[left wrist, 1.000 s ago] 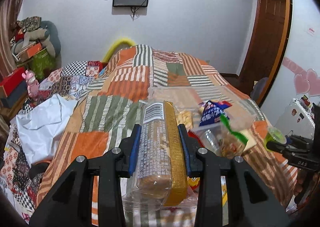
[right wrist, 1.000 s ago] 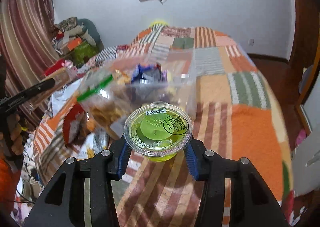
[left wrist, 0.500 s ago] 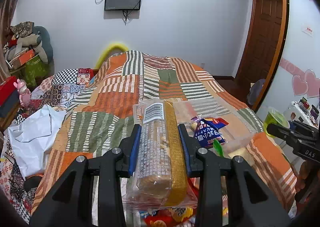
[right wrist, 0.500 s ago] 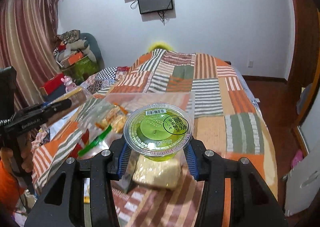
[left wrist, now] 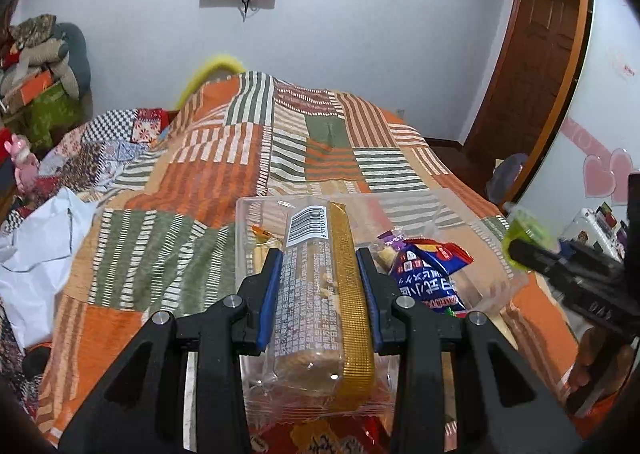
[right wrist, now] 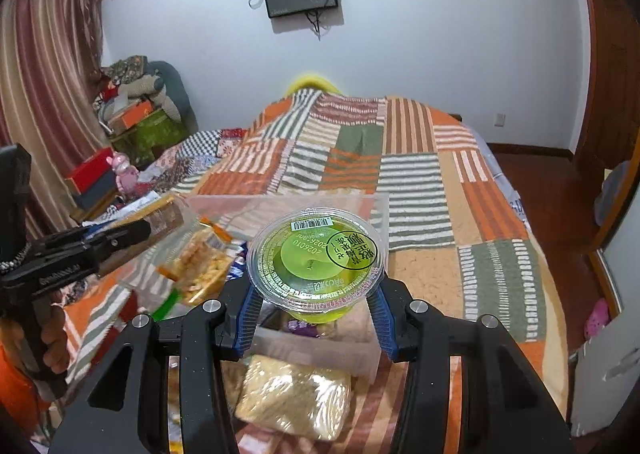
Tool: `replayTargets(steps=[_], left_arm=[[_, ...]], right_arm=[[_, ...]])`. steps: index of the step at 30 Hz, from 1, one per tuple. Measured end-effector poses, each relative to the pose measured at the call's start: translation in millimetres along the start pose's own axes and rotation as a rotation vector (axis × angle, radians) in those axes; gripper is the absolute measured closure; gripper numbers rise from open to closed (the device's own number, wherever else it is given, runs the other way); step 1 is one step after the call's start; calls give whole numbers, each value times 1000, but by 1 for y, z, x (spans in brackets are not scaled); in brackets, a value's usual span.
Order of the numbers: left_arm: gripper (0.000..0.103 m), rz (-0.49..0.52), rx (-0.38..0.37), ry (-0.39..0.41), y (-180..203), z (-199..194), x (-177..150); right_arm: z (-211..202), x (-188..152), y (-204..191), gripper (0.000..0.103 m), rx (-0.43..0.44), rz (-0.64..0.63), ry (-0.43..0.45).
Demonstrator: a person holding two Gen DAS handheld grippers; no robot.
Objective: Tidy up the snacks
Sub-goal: 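Carry both items over the clear box and open both grippers, then move the left gripper to the red noodle-snack bag while the right moves to the cookie bag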
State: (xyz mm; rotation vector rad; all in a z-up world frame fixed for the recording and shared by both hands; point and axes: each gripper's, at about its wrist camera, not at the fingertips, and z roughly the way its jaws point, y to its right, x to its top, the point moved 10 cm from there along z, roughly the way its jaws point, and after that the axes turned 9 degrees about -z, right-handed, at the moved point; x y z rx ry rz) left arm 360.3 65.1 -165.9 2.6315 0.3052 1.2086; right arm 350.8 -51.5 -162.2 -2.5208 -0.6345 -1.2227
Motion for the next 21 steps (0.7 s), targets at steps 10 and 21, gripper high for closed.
replayTargets(steps=[10, 21], left_arm=[[67, 25, 11, -35, 3, 20, -1], [66, 73, -7, -5, 21, 5, 1]], right_arm=[[29, -12, 3, 58, 22, -2, -72], [21, -10, -1, 47, 2, -22, -71]])
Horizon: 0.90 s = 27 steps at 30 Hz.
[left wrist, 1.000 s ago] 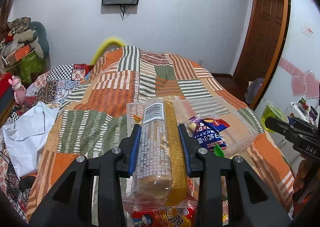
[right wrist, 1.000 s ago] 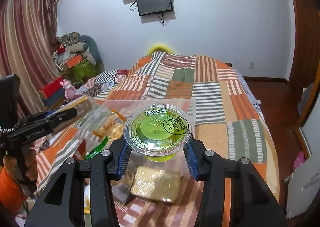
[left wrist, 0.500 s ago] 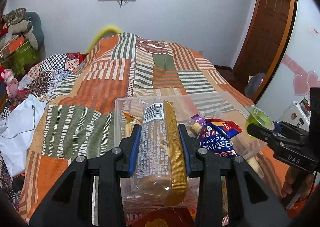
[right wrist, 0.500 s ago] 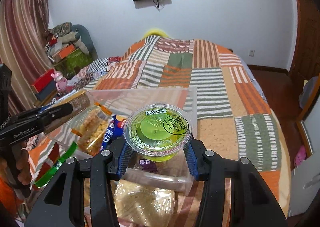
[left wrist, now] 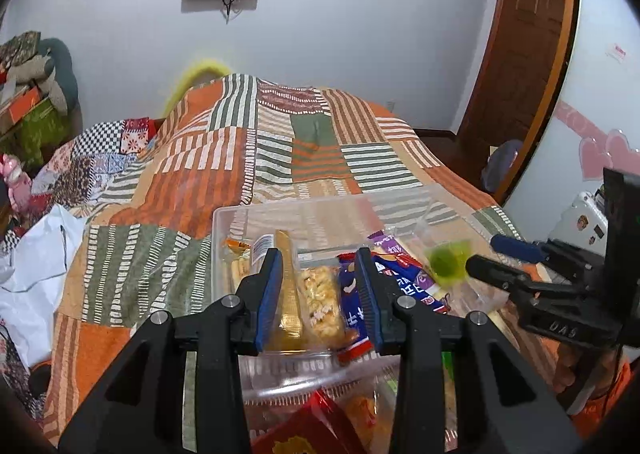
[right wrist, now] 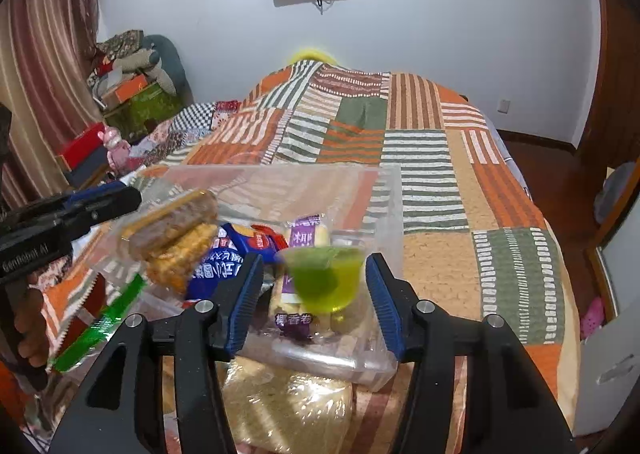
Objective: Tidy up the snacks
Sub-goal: 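Move the left gripper to the red noodle-snack bag while the right moves to the cookie bag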
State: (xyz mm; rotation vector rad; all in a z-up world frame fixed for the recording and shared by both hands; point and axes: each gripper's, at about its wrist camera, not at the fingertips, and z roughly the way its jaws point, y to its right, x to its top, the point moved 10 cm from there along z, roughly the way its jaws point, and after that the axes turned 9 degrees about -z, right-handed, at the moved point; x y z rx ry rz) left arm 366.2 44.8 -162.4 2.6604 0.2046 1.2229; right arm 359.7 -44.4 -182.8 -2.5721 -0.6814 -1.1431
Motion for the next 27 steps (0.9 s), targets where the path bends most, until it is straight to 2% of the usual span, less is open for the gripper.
replayTargets(steps=[2, 15, 17, 19, 27], left_arm=[[66, 9, 3, 2, 1, -4, -1], [65, 20, 6, -7, 1, -46, -23], [59, 22, 2, -19, 3, -53, -32], [48, 25, 4, -24, 4, -59, -41], [40, 20, 1, -58, 3, -77, -76]], right_arm=[[-7, 4, 1, 41, -2, 12, 22], [-55, 13, -13, 40, 11, 2, 102], [-61, 9, -17, 39, 21, 1, 107], [-66, 5, -22, 36, 29, -1, 110], [-79, -14, -44, 31, 37, -43, 100]])
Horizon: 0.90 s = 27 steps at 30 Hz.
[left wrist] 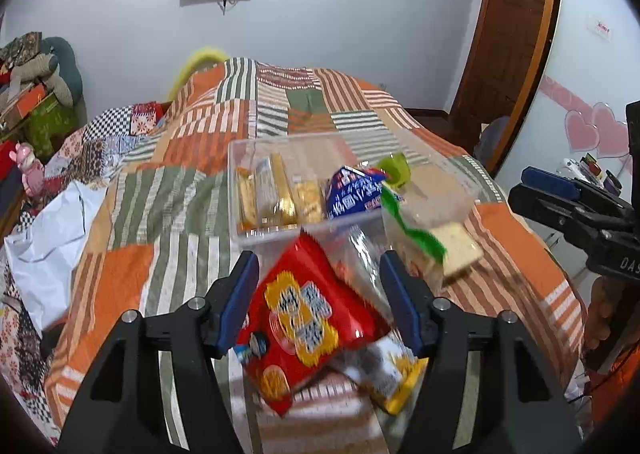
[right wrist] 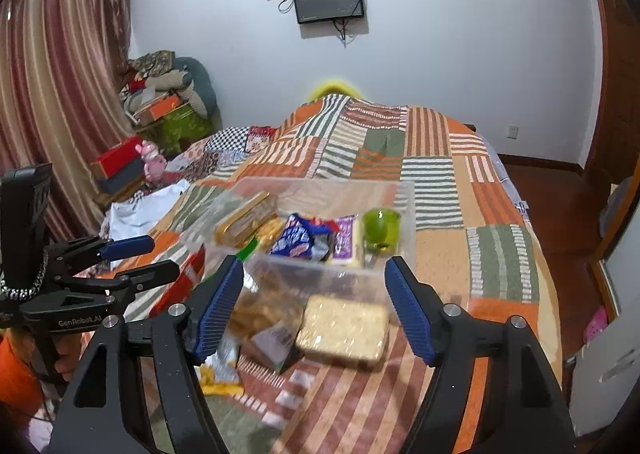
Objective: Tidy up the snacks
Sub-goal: 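Move the left gripper to the red noodle-snack bag while the right moves to the cookie bag, then grasp the clear cookie bag with the right gripper while the left grasps the red bag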
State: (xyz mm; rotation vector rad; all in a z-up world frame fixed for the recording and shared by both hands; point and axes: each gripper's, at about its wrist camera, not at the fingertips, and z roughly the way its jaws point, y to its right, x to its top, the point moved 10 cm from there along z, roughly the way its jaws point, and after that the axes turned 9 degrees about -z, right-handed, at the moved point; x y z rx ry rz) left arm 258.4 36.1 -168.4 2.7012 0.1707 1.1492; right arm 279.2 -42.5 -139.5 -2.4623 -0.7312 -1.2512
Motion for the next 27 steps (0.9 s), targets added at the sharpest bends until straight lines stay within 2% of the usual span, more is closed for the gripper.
replayTargets(steps=[9, 14, 16, 19, 24, 27], left_arm=[[36, -72, -23, -57, -12, 7, -29], [35, -125, -62, -96, -16, 15, -43], [30, -123, -69, -94, -15, 14, -46], [22, -103, -54, -97, -17, 17, -55], [21, -92, 11, -85, -32, 19, -64], [21, -133, -2, -82, -42, 15, -65]], right_arm=[[5, -20, -16, 30, 40, 4, -36], [16, -34, -21, 30, 74, 28, -77], [21, -40, -24, 30, 90, 34, -95], [27, -45, -28, 30, 105, 32, -115], [37, -46, -38, 30, 118, 17, -136], [45, -46, -43, 30, 124, 6, -150]])
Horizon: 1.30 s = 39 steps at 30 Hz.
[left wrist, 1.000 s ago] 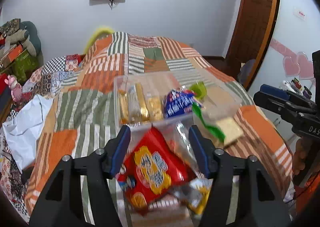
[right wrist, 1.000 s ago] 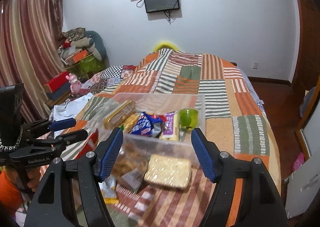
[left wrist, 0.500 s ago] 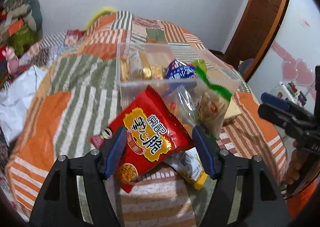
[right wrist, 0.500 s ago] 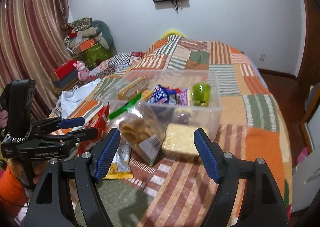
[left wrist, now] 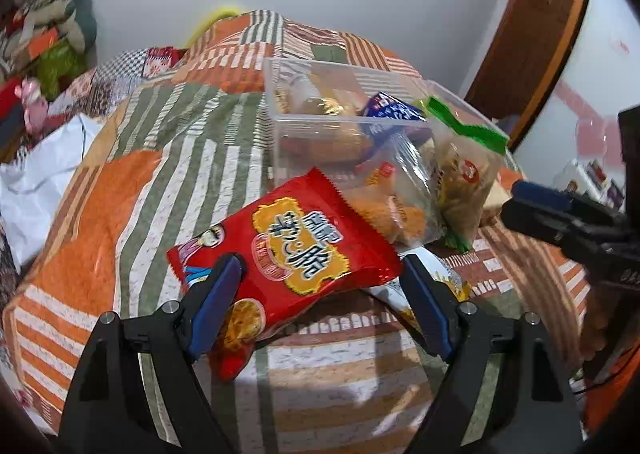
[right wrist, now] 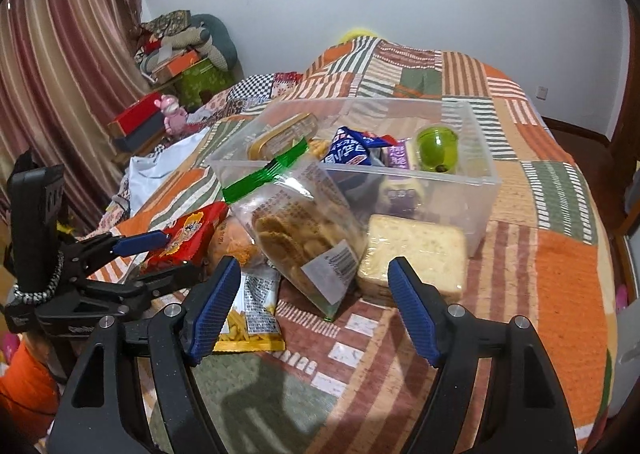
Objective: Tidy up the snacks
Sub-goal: 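Grasp the clear cookie bag with the right gripper while the left grasps the red bag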
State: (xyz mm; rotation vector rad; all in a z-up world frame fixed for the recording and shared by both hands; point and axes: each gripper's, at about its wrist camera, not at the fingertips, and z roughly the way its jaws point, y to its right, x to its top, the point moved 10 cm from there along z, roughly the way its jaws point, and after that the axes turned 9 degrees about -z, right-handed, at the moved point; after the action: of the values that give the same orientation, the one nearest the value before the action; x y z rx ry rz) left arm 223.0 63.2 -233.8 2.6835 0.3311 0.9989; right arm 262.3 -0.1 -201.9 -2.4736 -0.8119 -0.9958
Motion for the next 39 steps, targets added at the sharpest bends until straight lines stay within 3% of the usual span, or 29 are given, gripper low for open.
replayTargets(steps=[4, 12, 19, 21, 24, 28, 39], left_arm=[[9, 8, 13, 7, -10, -1, -2], [1, 104, 92, -12, -16, 20, -3], [1, 17, 90, -37, -36, 32, 7], [3, -51, 46, -71, -44, 39, 4], [14, -103, 32, -47, -52, 35, 7], [27, -117, 28, -20, -55, 33, 9], [29, -128, 19, 29, -52, 10, 11]], right_arm=[[10, -1, -3, 30, 6, 0, -21], [23, 1, -3, 30, 3, 4, -51], [34, 4, -2, 30, -35, -9, -56], [36, 5, 0, 30, -38, 6, -51], [34, 6, 4, 32, -29, 28, -40], [31, 5, 4, 45, -13, 33, -33], [14, 8, 3, 54, 1, 36, 4]])
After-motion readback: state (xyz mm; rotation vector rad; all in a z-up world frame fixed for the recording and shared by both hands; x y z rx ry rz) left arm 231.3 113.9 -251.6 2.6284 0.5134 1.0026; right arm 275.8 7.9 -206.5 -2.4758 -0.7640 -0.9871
